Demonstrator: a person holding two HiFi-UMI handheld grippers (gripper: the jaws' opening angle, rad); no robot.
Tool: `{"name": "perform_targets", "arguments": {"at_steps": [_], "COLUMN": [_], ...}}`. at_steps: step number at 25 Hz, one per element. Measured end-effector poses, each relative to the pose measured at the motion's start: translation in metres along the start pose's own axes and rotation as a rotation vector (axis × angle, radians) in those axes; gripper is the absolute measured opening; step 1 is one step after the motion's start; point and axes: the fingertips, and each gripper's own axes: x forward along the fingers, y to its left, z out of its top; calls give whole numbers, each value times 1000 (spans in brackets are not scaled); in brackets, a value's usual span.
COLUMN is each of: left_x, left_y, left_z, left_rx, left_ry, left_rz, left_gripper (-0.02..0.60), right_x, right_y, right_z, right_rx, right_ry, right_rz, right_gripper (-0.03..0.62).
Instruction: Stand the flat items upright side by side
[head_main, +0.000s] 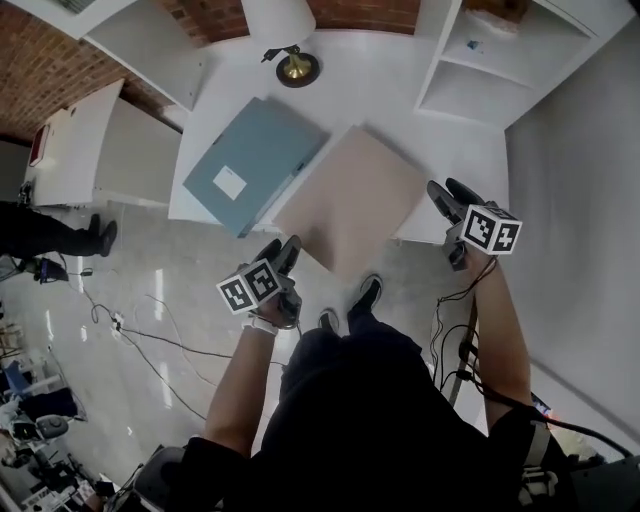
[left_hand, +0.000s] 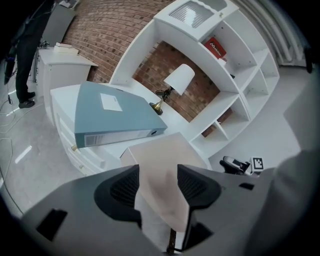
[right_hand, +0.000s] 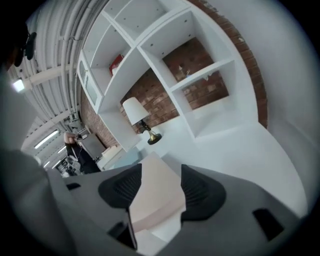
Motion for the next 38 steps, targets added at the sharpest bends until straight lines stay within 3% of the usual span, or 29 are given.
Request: {"name": "perform_targets", "arguments": {"at_steps": [3,9,20,26,32,38], "left_x": [6,12,34,40,43,48], "left_y": [0,-1,3,6,11,6], "left_z": [-12,-33,-45,-46,-45,-46], "left_rx": [6,-66,-130,-128,-119,-21], "left_ry": [39,94,147,163,187,250], "left_rz": [19,16,-26,-38,-46,-76], "left_gripper": [220,224,233,233,238,238], "right_x": [24,71,130,144,146,130], "right_y": [-2,13,10,15,20,32], "right_z": [0,0,-33,-51,-53,-30], "right_rx": [-102,-237,-332,-349,-329,-415], "right_ry": [118,300,537,648,663,600], "right_rz": [60,206,225,269,276,227], "right_gripper": [247,247,275,342,313,302]}}
